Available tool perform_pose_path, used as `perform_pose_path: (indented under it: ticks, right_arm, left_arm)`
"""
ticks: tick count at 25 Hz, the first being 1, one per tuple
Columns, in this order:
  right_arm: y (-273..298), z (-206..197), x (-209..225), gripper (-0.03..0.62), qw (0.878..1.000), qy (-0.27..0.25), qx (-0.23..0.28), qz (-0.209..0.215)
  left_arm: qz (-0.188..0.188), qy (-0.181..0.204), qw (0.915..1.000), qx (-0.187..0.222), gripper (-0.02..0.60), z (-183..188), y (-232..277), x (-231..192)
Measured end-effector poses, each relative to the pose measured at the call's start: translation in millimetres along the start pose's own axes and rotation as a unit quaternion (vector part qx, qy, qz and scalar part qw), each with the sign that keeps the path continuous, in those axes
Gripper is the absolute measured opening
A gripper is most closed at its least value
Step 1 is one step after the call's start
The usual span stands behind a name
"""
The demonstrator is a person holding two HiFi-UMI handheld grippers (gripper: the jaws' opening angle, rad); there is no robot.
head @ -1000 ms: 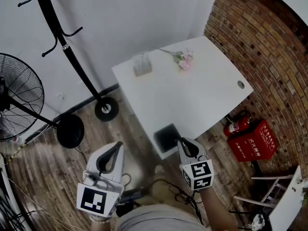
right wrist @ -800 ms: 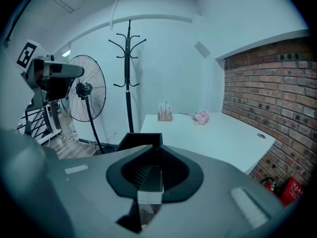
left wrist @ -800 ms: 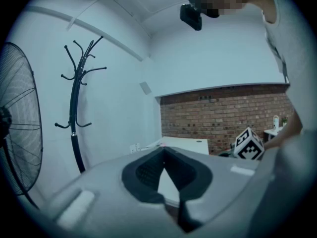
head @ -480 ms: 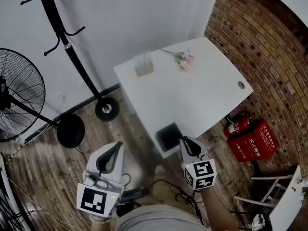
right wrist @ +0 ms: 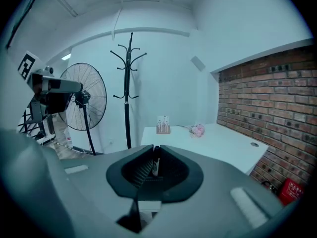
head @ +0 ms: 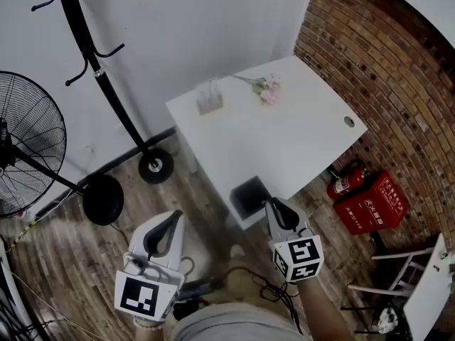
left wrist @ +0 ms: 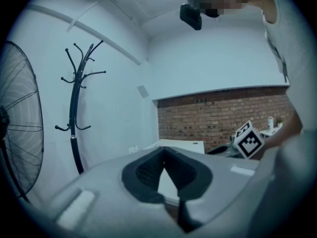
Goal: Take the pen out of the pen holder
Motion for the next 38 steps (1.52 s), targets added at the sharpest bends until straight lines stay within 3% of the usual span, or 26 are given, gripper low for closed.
perform_pose_path:
  ticks: [8, 18, 27, 38]
  right_arm:
    - [-27.2, 28.1, -23.6, 0.041, 0.999, -0.015, 0.048, 0.003]
    - [-70.3, 54.0, -35.2, 0.041, 0.994, -0.023, 0.104, -0.026]
    - [-119.3, 44.0, -29.2, 0.041, 0.989, -0.015, 0.112, -0.095]
    - [-191.1, 13.2, -13.5, 0.041, 0.974, 0.015, 0.113, -0.197]
  left_arm:
    - [-0.015, 0.008, 0.9996, 0.021, -0.006, 8.4, -16.4, 4.5]
    - [-0.048, 0.014, 0.9981, 0.035, -0.006, 12.2, -28.6, 15.8]
    - [-0.104, 0.020, 0.9934, 0.043, -0.006, 19.7, -25.6, 39.8]
    - [-0.186, 0.032, 0.9799, 0.064, -0.006, 28.0, -22.7, 82.5]
Point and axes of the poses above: the fingertips, and each gripper's own axes: y forward along the fingers, x to its right, z out of its top, the point moved 5 cm from there along -y, backward along the fingers, and after that the axes turned 9 degrees about y, right-handed, at the moved point
